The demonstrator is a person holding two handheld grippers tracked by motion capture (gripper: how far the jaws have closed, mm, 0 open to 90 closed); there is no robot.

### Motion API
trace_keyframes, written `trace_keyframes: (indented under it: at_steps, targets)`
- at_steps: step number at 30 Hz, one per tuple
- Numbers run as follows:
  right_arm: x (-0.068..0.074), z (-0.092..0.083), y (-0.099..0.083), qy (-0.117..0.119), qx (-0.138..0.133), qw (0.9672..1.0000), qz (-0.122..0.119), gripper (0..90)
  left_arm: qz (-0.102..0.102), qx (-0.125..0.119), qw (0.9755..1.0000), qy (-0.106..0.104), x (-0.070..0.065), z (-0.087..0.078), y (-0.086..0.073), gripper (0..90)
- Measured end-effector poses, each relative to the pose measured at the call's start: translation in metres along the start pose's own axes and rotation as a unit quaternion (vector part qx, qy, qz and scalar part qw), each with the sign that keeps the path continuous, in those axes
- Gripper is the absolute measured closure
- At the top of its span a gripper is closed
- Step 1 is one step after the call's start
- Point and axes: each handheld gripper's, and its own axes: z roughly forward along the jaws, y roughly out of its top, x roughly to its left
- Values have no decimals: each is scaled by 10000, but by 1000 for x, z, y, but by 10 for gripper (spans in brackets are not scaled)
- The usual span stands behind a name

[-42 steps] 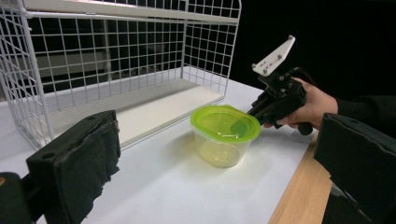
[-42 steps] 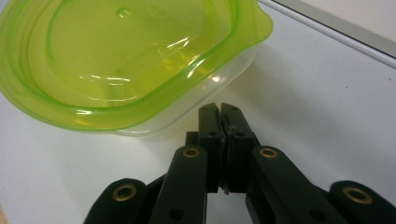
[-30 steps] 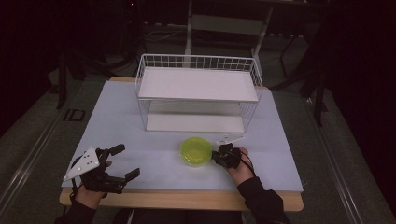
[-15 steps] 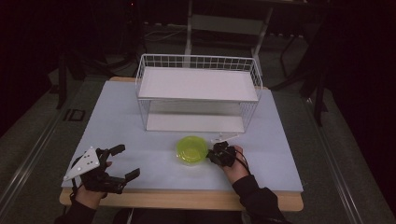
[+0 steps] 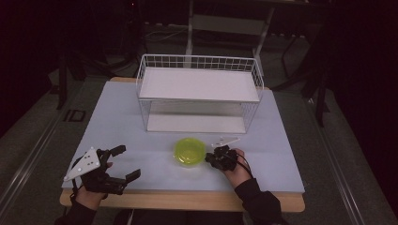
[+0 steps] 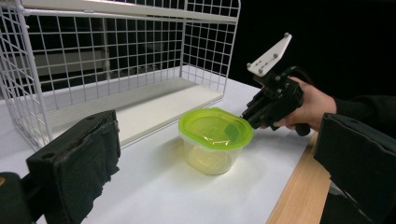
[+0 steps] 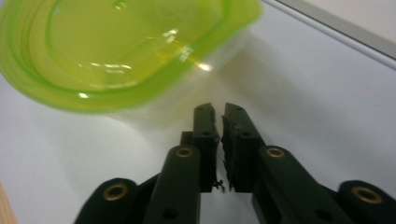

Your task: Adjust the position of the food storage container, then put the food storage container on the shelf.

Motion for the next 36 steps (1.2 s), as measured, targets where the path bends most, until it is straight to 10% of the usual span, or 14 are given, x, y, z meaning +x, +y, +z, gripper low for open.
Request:
trace_keyframes:
  at_steps: [12, 17, 22, 36]
  targets:
    - [-5, -40, -7, -235, -286, 9993, 22, 587, 15, 142, 9999, -81, -4, 7, -1, 14]
    - [1, -62, -10, -404, -540, 9977, -63, 352, 76, 310, 9994, -164, -11, 15, 3, 14]
    - [11, -84, -6, -91, -811, 9965, -176, 124, -111, 502, 9984, -234, -19, 28, 18, 14]
    - [17, -88, 27, -163, -1236, 9916, -350, 160, -417, 1534, 9872, -129, -16, 96, 44, 14]
